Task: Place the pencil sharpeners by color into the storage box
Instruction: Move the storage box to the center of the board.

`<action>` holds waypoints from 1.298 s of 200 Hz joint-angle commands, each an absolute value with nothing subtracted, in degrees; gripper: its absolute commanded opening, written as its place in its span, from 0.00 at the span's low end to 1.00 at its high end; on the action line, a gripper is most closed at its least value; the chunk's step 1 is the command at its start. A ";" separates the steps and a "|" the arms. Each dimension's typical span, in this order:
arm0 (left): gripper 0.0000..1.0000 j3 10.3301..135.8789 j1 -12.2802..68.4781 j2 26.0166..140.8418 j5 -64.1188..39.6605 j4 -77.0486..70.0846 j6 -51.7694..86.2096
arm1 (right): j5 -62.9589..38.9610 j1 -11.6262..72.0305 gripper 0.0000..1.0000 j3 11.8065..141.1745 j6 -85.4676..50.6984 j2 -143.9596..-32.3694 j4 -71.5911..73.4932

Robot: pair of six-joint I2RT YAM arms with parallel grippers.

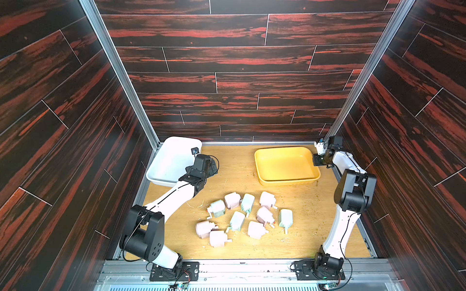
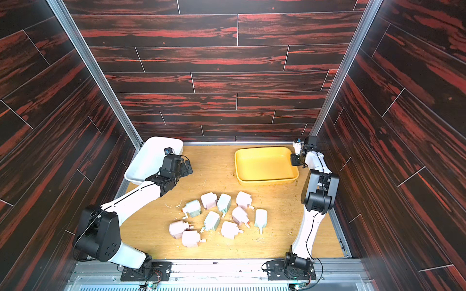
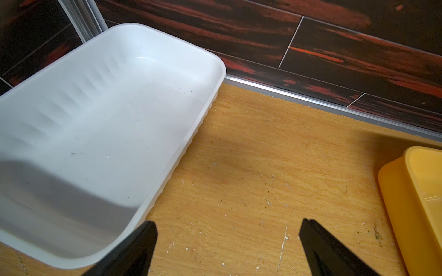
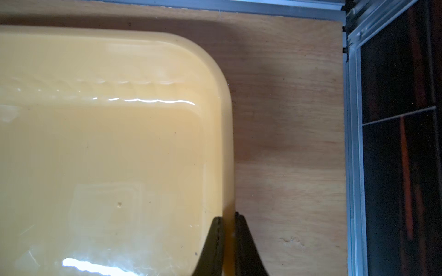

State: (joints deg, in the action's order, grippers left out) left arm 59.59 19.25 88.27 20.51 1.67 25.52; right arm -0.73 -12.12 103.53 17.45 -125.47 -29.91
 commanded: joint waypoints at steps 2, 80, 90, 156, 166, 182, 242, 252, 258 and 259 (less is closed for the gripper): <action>1.00 59.58 19.03 86.51 21.70 1.85 24.78 | 2.77 -10.87 0.30 102.69 16.44 -122.77 -31.91; 1.00 59.24 19.02 86.39 22.71 2.44 24.94 | 1.09 -8.28 0.98 91.88 9.89 -109.80 -20.25; 1.00 59.40 18.99 86.67 23.17 2.61 25.21 | 2.02 -8.12 0.98 88.59 6.46 -107.07 -16.81; 1.00 62.99 18.90 89.67 25.09 5.45 29.43 | -14.09 -7.17 0.98 56.74 -22.29 -85.92 14.71; 1.00 63.18 18.90 89.82 25.05 5.30 30.00 | -13.65 -6.42 0.98 53.55 -24.66 -84.09 17.12; 1.00 63.48 18.83 90.07 25.60 4.84 30.99 | -13.18 -5.01 0.98 49.93 -25.95 -81.77 19.30; 1.00 68.87 16.66 94.11 29.15 7.64 38.80 | -16.57 0.25 0.98 39.69 -31.87 -78.40 22.55; 1.00 70.00 16.29 94.85 29.89 8.11 39.55 | -16.33 1.27 0.98 38.27 -31.41 -77.33 23.02; 1.00 70.65 16.03 95.28 30.36 8.41 39.84 | -15.83 1.79 0.98 37.62 -30.57 -76.57 22.98; 1.00 70.79 16.01 95.36 30.43 8.47 39.87 | -15.74 1.90 0.98 37.53 -30.40 -76.43 22.96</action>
